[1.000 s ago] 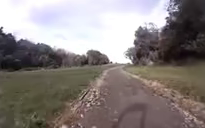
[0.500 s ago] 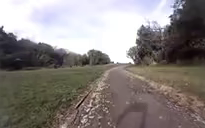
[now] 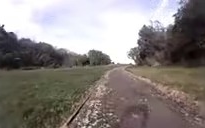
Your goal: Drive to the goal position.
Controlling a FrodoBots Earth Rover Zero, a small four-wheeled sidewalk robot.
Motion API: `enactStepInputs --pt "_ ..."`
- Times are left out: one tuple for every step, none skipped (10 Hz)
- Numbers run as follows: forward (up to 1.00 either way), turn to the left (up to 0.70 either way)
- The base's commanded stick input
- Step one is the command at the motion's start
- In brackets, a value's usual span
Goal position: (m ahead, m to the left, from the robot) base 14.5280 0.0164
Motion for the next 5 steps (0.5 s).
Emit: enactStepInputs --pt "0.85 -0.34" --pt "0.85 -0.34" --pt "0.85 -0.34" --pt "0.85 -0.34" --pt "0.85 -0.34"
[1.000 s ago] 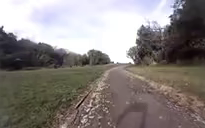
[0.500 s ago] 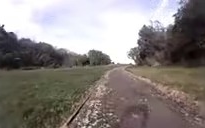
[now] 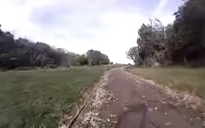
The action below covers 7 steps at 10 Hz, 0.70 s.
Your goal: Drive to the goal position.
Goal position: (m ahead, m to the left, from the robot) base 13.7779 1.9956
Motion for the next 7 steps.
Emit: enactStepInputs --pt "0.85 -0.34" --pt "0.85 -0.34" --pt "0.85 0.0" --pt "0.85 0.0" --pt "0.85 0.0" --pt "0.85 0.0" --pt "0.85 0.0"
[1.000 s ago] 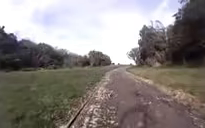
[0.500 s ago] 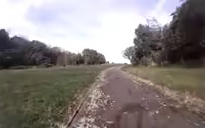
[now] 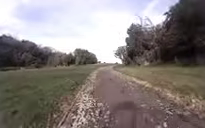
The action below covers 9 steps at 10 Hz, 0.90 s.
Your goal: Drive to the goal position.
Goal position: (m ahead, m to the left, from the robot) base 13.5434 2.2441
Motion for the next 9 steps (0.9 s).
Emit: enactStepInputs --pt "0.85 0.0" --pt "0.85 0.0" --pt "0.85 0.0" --pt "0.85 0.0" --pt "0.85 0.0" --pt "0.85 0.0" --pt "0.85 0.0" --pt "0.85 0.0" --pt "0.85 0.0"
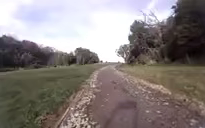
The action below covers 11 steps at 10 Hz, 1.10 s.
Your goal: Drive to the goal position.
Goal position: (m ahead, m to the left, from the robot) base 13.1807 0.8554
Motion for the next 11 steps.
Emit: enactStepInputs --pt "0.85 0.0" --pt "0.85 0.0" --pt "0.85 0.0" --pt "0.85 0.0" --pt "0.85 -0.18" --pt "0.85 -0.34" --pt "0.85 -0.34" --pt "0.85 -0.34" --pt "0.85 -0.34" --pt "0.85 -0.34" --pt "0.85 -0.15"
